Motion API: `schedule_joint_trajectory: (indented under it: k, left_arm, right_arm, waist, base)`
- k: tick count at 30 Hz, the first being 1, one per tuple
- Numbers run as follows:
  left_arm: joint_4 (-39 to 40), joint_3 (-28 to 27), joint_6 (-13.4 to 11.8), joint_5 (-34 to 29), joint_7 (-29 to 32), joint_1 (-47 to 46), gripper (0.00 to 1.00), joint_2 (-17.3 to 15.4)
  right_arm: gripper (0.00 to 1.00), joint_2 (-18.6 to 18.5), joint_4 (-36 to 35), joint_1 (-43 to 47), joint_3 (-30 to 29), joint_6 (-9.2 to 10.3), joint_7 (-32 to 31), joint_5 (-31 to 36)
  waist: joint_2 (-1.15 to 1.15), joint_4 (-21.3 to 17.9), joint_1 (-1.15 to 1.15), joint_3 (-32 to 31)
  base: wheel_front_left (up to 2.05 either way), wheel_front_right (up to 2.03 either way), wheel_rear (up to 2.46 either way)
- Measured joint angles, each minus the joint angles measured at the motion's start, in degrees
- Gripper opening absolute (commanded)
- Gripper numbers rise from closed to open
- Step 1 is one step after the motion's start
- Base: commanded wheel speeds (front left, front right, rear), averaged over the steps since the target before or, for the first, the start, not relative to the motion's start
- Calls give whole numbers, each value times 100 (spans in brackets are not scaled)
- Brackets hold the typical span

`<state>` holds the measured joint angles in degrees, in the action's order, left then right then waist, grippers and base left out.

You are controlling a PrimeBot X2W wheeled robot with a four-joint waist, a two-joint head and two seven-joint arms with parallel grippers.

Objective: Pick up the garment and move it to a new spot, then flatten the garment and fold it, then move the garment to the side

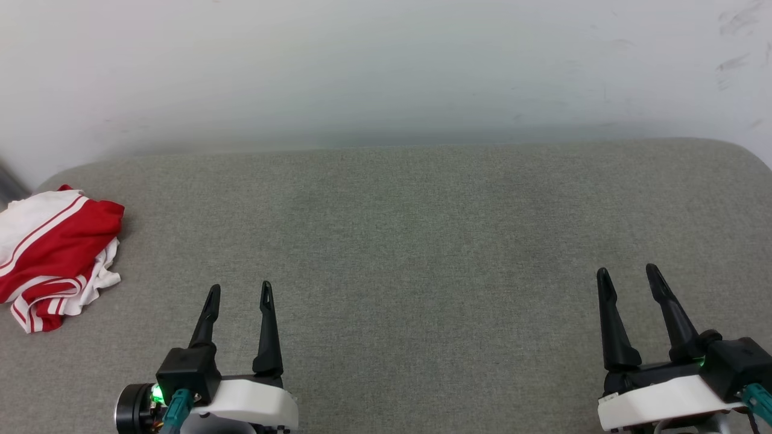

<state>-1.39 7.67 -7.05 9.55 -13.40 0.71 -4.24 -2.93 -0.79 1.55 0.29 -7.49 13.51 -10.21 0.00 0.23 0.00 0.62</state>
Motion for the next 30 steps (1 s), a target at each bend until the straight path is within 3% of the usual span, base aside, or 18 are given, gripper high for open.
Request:
schedule_joint_trajectory:
  k: [15,30]
  left_arm:
    - [-46,-148,196,-394,-152,75,100,114]
    - [-68,-222,258,-174,-159,101,100,130]
  right_arm:
    - [100,0,-32,81,22,-1,145,296]
    - [100,0,30,98,22,-1,157,115]
  waist:
    - [0,9,0,-16]
    - [0,-12,0,-13]
  base:
    - [0,0,0]
    - [0,0,0]
